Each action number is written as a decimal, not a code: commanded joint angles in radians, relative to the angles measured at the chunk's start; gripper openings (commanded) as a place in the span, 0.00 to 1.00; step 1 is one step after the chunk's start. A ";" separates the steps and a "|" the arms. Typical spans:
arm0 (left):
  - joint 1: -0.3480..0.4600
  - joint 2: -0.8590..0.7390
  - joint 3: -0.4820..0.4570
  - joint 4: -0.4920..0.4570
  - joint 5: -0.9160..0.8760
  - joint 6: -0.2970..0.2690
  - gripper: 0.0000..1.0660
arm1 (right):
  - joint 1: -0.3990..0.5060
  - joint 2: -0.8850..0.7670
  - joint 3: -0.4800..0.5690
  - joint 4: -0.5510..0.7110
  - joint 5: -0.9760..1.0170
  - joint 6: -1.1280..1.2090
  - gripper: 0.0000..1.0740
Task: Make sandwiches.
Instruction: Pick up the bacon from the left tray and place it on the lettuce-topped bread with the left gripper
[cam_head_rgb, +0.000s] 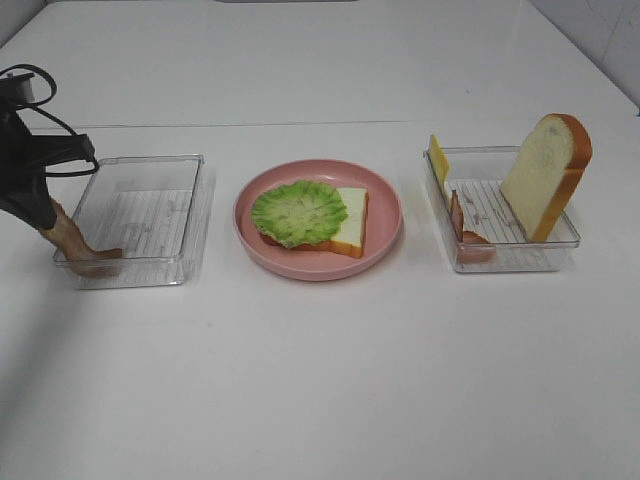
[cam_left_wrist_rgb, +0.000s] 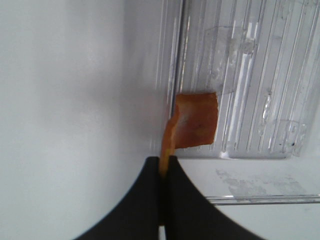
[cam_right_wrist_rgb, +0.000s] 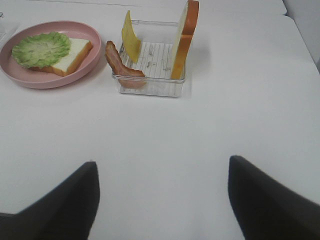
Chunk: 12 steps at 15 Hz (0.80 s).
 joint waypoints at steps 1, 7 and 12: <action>-0.003 0.000 0.006 -0.025 -0.015 0.002 0.00 | -0.006 -0.012 0.003 -0.001 -0.010 -0.004 0.64; -0.003 -0.060 -0.058 -0.207 -0.013 0.113 0.00 | -0.006 -0.012 0.003 -0.001 -0.010 -0.004 0.64; -0.005 -0.069 -0.100 -0.562 -0.013 0.298 0.00 | -0.006 -0.012 0.003 -0.001 -0.010 -0.004 0.64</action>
